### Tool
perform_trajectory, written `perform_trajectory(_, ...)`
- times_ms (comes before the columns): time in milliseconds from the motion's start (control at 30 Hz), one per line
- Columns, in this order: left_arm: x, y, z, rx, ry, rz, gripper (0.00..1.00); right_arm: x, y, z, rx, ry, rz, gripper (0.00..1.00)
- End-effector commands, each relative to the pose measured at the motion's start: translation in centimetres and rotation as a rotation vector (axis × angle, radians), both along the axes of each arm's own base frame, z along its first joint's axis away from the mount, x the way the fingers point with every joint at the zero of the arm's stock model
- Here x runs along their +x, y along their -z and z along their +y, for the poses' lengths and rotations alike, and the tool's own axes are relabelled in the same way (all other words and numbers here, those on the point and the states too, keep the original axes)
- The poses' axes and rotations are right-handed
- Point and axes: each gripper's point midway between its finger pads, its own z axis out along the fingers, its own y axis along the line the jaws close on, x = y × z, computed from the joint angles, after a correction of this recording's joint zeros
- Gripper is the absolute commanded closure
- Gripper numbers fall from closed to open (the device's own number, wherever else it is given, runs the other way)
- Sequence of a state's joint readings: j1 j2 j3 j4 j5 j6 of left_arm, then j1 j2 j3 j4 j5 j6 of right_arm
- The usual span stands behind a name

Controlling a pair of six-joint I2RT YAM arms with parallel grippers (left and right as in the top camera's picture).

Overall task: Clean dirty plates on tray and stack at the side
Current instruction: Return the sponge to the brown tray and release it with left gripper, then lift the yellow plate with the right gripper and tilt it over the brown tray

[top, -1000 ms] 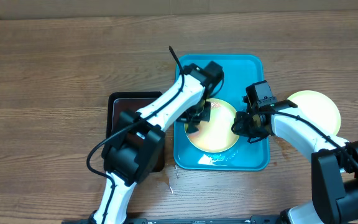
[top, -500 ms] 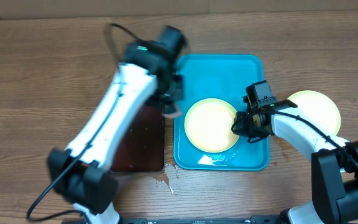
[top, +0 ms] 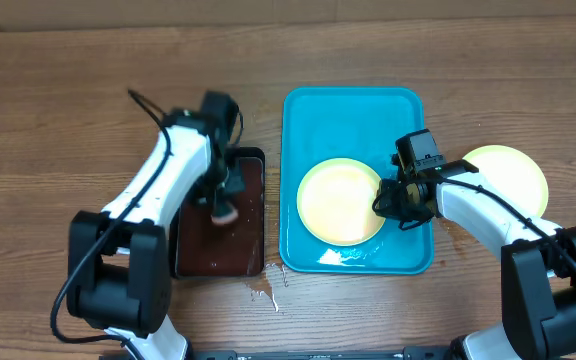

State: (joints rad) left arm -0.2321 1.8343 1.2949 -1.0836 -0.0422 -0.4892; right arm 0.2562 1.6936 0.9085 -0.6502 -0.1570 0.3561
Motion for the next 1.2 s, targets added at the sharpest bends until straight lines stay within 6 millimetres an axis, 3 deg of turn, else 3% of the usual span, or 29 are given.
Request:
perform_trajectory(0, -1.7, 2.1, 0.5, 0.016, -0.012, 0.035, 0.96, -0.8, 0.9, -1.1, -0.060, 0.003, 0.032, 0.96)
perform_trajectory(100, -1.4, 2.1, 0.5, 0.020, -0.010, 0.022, 0.90, -1.0, 1.0, -1.1, -0.062, 0.003, 0.040, 0.96)
perform_trajectory(200, -0.7, 1.3, 0.4, 0.014, -0.013, 0.006, 0.64, -1.2, 0.7, -1.2, -0.067, 0.002, 0.052, 0.96)
perform_trajectory(267, -0.4, 0.4, 0.5, 0.004, -0.024, 0.009, 0.35, -1.2, -0.2, -1.3, -0.072, -0.008, 0.052, 0.96)
perform_trajectory(300, -0.3, -0.2, 0.4, -0.012, -0.030, 0.014, 0.05, -1.1, -1.0, -1.4, -0.085, -0.007, 0.045, 0.96)
perform_trajectory(333, -0.2, -0.9, 0.4, -0.030, -0.034, 0.020, 0.00, -0.9, -1.9, -1.6, -0.104, -0.008, 0.033, 0.96)
perform_trajectory(467, 1.1, -4.9, 1.0, -0.092, -0.049, -0.012, 0.00, 0.1, -6.6, -1.4, -0.180, -0.067, -0.039, 0.96)
perform_trajectory(567, 2.6, -9.2, 2.2, -0.131, -0.085, -0.102, 0.00, 0.8, -10.4, -0.3, -0.243, -0.115, -0.102, 0.96)
perform_trajectory(733, 4.2, -17.7, 6.0, -0.148, -0.174, -0.318, 0.00, 2.2, -15.4, 3.2, -0.273, -0.203, -0.242, 0.96)
perform_trajectory(900, 3.0, -24.5, 10.0, -0.149, -0.281, -0.495, 0.00, 3.5, -19.5, 8.3, -0.248, -0.279, -0.428, 0.96)
perform_trajectory(1033, 1.6, -27.0, 11.2, -0.146, -0.319, -0.575, 0.00, 3.4, -21.0, 13.3, -0.167, -0.349, -0.542, 0.96)
perform_trajectory(1167, 0.7, -27.9, 11.3, -0.138, -0.322, -0.598, 0.00, 3.1, -20.3, 17.1, -0.168, -0.399, -0.600, 0.96)
